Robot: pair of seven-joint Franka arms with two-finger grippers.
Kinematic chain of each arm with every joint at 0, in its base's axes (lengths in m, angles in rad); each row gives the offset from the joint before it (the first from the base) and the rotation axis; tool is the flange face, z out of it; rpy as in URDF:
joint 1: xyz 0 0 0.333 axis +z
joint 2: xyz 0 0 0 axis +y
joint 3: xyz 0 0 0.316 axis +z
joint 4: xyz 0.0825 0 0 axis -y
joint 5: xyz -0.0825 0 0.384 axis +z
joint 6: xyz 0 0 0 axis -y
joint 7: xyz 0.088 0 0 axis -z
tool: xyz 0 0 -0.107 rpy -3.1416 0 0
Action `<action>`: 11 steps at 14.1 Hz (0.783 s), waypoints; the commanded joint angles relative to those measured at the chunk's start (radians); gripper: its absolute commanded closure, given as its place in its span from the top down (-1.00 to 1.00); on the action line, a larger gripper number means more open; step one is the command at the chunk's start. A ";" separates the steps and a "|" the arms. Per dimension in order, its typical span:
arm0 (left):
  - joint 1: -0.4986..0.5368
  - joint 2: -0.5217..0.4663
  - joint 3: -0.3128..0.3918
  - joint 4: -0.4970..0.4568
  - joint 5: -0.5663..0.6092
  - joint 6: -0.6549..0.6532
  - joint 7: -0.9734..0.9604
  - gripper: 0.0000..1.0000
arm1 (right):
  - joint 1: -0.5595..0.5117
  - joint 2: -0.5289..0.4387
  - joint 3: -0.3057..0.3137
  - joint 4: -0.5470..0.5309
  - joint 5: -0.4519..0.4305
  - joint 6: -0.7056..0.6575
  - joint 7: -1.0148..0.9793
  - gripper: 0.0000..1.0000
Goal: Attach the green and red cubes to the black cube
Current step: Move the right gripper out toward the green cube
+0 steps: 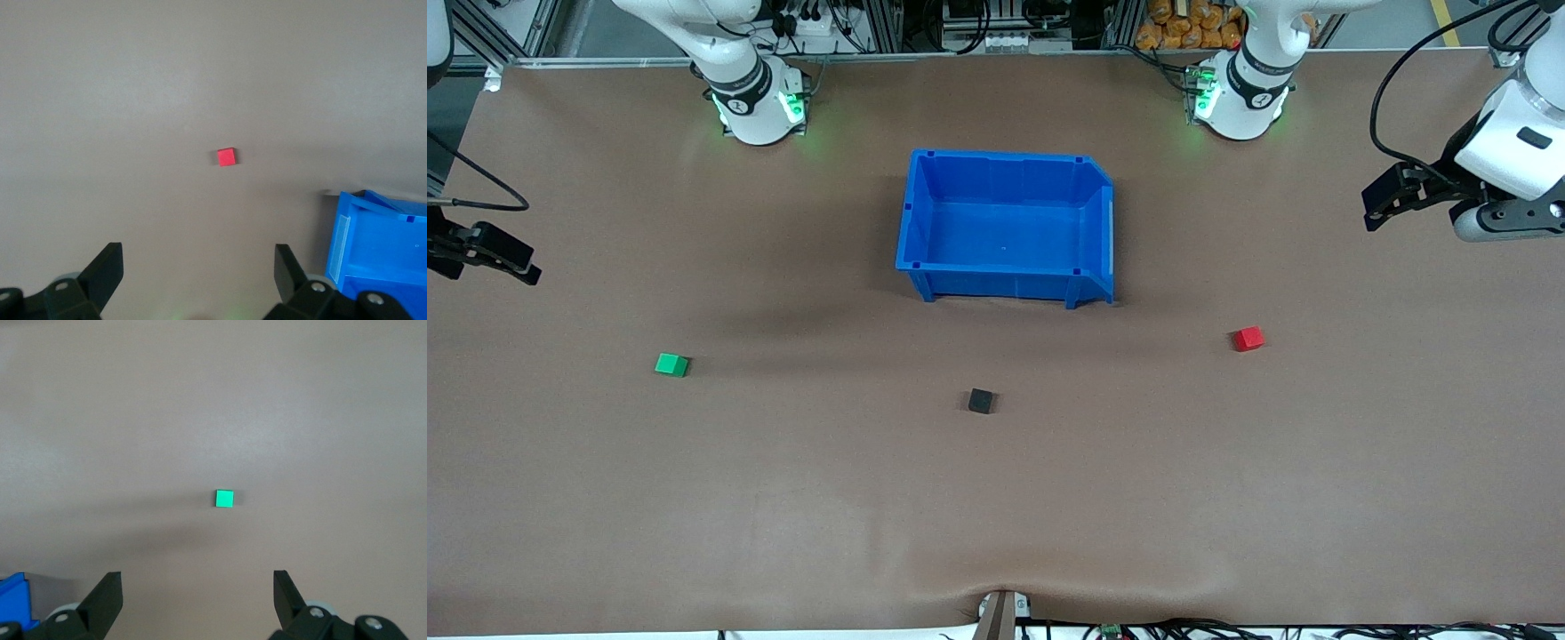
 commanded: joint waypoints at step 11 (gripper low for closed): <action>0.012 -0.001 0.004 0.029 0.004 -0.068 0.046 1.00 | 0.011 0.028 0.002 0.035 0.007 -0.008 0.003 1.00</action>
